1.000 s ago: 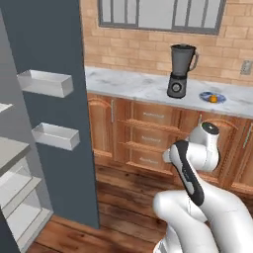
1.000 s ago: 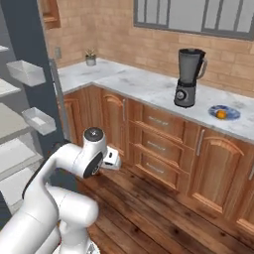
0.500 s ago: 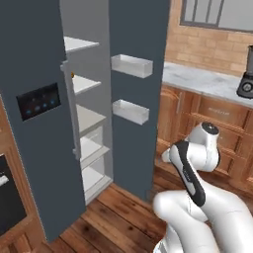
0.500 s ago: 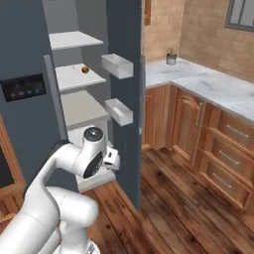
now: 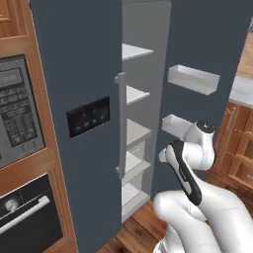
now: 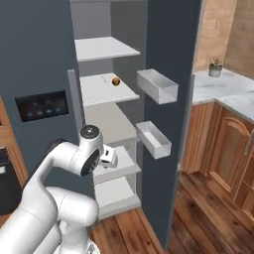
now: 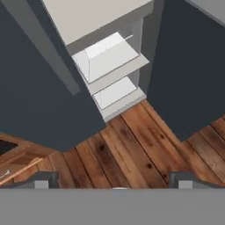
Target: Pick the orange and mango from the fridge and place them on the plate next to the blender to make a fruit smoothie.
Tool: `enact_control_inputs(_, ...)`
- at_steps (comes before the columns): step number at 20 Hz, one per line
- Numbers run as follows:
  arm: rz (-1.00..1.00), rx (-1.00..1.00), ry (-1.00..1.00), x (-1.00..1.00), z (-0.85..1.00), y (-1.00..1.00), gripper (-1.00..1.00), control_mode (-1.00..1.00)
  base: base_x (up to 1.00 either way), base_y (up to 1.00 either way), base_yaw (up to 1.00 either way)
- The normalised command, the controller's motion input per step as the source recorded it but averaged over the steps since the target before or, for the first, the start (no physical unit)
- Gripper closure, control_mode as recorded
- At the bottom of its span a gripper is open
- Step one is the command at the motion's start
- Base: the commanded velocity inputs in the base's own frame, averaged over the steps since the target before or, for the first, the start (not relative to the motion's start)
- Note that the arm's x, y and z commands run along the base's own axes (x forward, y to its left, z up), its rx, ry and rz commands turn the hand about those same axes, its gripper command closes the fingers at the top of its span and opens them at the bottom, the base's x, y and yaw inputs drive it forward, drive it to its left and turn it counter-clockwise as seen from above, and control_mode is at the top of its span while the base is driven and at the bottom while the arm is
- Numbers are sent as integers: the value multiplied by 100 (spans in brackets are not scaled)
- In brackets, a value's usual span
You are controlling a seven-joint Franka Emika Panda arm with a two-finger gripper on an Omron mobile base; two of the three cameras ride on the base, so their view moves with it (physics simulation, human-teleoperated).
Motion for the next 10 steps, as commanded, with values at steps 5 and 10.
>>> enact_control_inputs(5, 0, 0, 0, 0, 0, 0, -100, 100, 95, -3, 39)
enact_control_inputs(10, 0, 0, 0, 0, 0, 0, -100, 100, 68, -7, 35)
